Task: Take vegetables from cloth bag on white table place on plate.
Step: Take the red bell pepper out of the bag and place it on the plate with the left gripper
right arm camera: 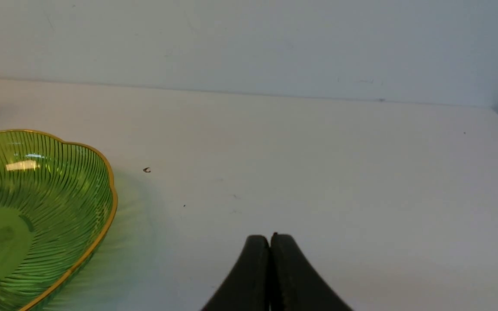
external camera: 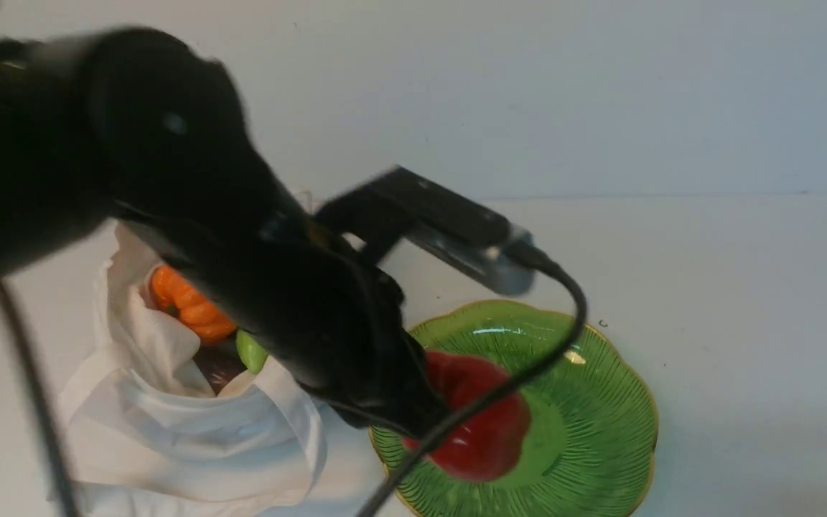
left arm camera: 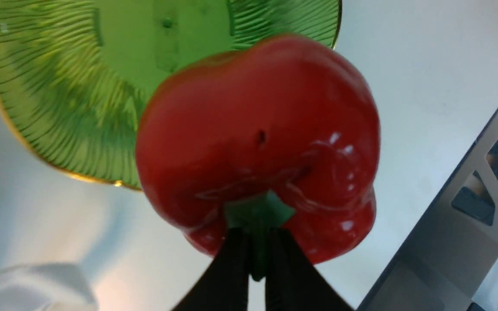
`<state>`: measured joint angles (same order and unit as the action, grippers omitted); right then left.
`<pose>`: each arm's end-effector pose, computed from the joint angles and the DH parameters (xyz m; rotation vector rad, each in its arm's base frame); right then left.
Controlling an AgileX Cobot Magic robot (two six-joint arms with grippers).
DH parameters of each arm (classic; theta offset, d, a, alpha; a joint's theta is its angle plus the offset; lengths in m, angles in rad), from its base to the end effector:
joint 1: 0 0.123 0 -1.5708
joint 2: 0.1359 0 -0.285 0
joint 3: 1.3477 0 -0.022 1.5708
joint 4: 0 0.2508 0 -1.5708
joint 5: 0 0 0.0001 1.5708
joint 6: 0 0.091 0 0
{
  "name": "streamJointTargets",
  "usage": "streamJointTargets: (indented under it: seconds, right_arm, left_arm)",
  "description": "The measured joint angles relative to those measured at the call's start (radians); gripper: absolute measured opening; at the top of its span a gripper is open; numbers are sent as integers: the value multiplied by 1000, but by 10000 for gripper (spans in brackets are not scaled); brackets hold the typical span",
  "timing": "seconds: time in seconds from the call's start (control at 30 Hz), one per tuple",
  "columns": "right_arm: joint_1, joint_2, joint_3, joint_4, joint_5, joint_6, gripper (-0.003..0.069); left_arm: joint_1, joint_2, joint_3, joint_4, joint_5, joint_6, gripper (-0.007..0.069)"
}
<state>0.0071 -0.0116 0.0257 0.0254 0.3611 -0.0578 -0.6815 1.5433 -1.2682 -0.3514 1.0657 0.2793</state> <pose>0.0529 0.0012 0.1727 -0.0445 1.8582 -0.0104 0.2239 -0.2169 0.2994 1.1594 2.6003 -0.5617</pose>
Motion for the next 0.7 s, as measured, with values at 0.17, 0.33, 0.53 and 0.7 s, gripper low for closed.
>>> streamJointTargets:
  seconds: [0.17, 0.33, 0.53, 0.7]
  right_arm:
    - [0, 0, 0, 0, 0, 0, -15]
    - [0, 0, 0, 0, 0, 0, -15]
    - [0, 0, 0, 0, 0, 0, -15]
    - [0, 0, 0, 0, 0, 0, -15]
  left_arm:
    - [-18, 168, -13, 12, -85, 0, 24]
    - [-18, 250, -52, 53, -136, -20, 109]
    - [-19, 257, -160, 138, -133, -64, 377]
    - [-19, 249, -289, 271, 5, -127, 424]
